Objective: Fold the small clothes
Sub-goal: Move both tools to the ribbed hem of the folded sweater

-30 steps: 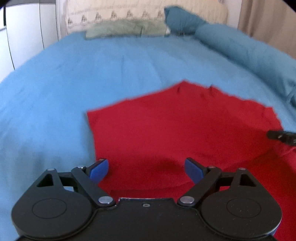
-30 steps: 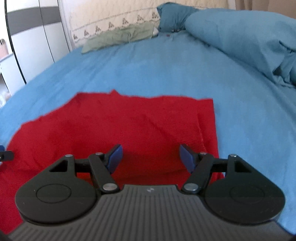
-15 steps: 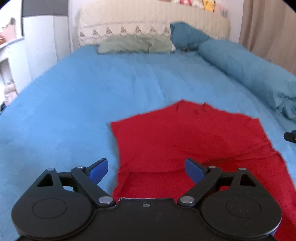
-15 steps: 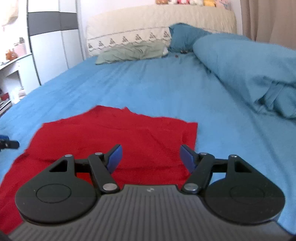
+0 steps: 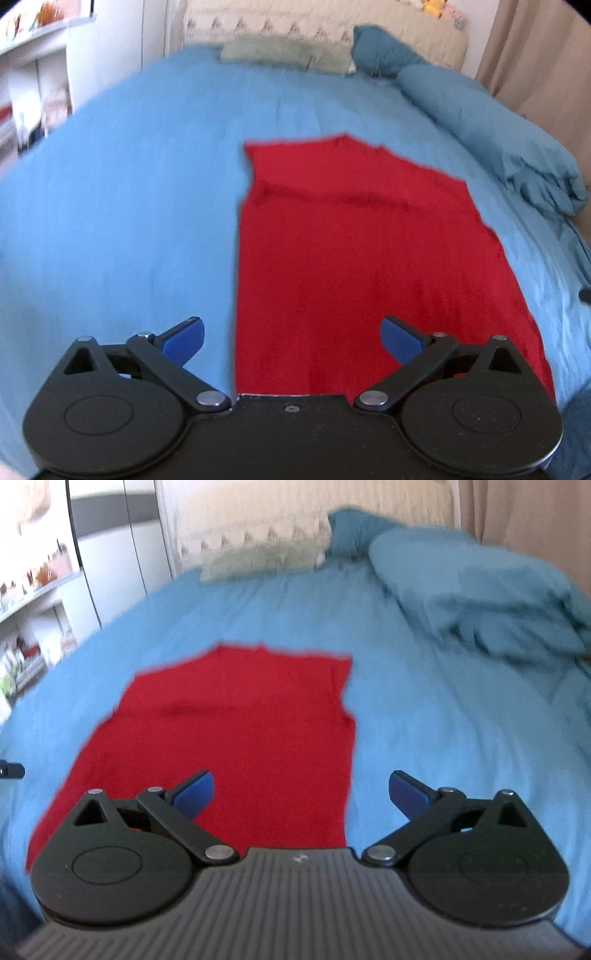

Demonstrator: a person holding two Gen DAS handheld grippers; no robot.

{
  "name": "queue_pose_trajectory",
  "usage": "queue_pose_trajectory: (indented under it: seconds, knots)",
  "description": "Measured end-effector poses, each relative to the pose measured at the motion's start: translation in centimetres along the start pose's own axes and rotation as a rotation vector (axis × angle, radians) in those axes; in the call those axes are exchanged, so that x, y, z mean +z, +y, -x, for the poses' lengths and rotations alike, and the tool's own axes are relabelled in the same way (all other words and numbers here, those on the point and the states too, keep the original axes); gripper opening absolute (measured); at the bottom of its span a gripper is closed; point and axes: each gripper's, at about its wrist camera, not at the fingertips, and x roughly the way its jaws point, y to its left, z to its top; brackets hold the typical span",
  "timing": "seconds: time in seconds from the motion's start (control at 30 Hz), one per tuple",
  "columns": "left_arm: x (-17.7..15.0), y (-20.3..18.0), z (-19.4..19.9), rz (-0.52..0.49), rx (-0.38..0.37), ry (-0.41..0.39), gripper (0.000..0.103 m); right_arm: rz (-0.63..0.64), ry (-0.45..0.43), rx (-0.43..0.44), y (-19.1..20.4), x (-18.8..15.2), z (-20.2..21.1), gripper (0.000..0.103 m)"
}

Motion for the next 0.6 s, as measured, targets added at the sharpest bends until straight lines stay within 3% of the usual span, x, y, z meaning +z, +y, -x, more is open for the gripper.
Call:
queue_pose_trajectory:
  seconds: [0.17, 0.33, 0.6]
  knots:
    - [-4.3, 0.3, -1.2, 0.047, 0.012, 0.100, 0.077, -0.034, 0.141, -0.007, 0.0, -5.9, -0.2, 0.103]
    - [-5.9, 0.7, -2.0, 0.053, 0.061, 0.116, 0.070, -0.103, 0.219, -0.024, 0.5, -9.3, -1.0, 0.092]
    - [-6.9, 1.2, -2.5, 0.084, 0.012, 0.119, 0.057, -0.145, 0.256, -0.030, 0.9, -10.8, -1.8, 0.085]
